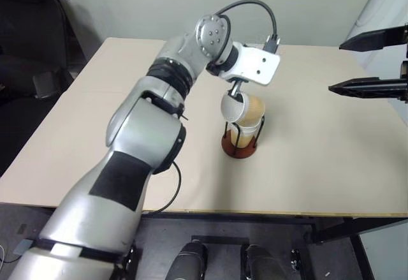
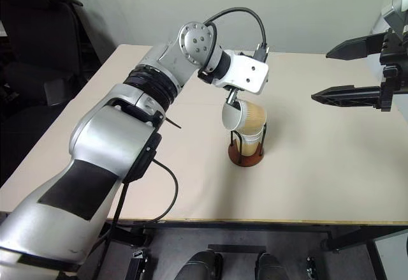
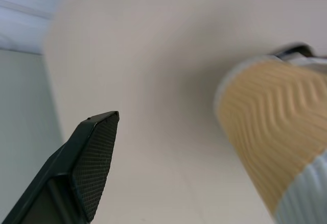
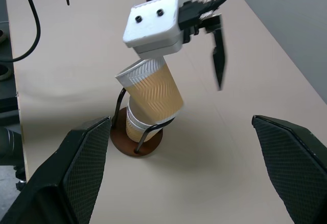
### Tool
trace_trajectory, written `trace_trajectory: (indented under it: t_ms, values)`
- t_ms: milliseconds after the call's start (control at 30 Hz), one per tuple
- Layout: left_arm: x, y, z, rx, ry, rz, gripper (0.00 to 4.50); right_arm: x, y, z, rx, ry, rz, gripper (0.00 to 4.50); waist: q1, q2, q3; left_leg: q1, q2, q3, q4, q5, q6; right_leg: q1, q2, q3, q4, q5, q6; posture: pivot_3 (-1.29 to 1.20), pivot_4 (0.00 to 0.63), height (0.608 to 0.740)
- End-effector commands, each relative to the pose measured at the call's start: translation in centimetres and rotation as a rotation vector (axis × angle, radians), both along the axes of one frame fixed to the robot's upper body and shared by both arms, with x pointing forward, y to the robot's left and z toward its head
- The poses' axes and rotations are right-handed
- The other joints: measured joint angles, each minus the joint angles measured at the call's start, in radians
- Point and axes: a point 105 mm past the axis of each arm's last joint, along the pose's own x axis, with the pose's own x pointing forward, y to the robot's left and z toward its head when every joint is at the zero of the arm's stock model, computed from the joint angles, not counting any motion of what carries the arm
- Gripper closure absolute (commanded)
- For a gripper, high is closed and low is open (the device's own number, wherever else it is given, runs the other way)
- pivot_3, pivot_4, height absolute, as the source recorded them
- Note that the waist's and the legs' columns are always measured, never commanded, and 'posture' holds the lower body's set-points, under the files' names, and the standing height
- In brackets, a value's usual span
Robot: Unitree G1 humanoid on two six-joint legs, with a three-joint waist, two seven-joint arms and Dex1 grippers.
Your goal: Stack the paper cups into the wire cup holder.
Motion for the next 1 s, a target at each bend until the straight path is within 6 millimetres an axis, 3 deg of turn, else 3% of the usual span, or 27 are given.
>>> trace_trajectory:
  t_ms: [33,267,333,1000]
  values:
    - [-0.2,0.2,0.5,0.005,0.014,-0.002,1.32,-0.8,-0.2,1.4,-0.004,-0.065,0.001,0.0,0.0,0.0,0.0,0.0,0.0,0.0,0.0,0.0,0.0,0.0,0.0,-0.001,0.0,0.0,0.0,0.0,0.15,0.74]
    - [-0.5,0.1,0.9,0.001,0.032,-0.009,3.91,-0.8,-0.2,1.5,-0.006,-0.064,0.002,0.0,0.0,0.0,0.0,0.0,0.0,0.001,0.0,0.0,0.001,0.0,0.0,-0.001,-0.001,0.0,0.0,0.0,0.15,0.74]
    - [-0.6,0.3,1.1,0.015,0.039,-0.006,4.42,-0.8,-0.2,1.5,-0.007,-0.065,0.0,0.0,0.0,0.0,0.0,0.0,0.0,0.001,-0.001,0.0,0.001,0.0,0.0,-0.002,-0.001,0.0,0.0,0.0,0.15,0.74]
    - [-1.7,1.0,2.2,0.219,0.06,-0.002,4.42,-0.6,-0.3,1.6,-0.026,-0.063,-0.007,0.0,-0.001,0.0,0.0,-0.002,0.0,0.0,0.0,-0.001,0.002,-0.001,0.0,0.0,-0.002,-0.003,-0.004,0.0,0.15,0.74]
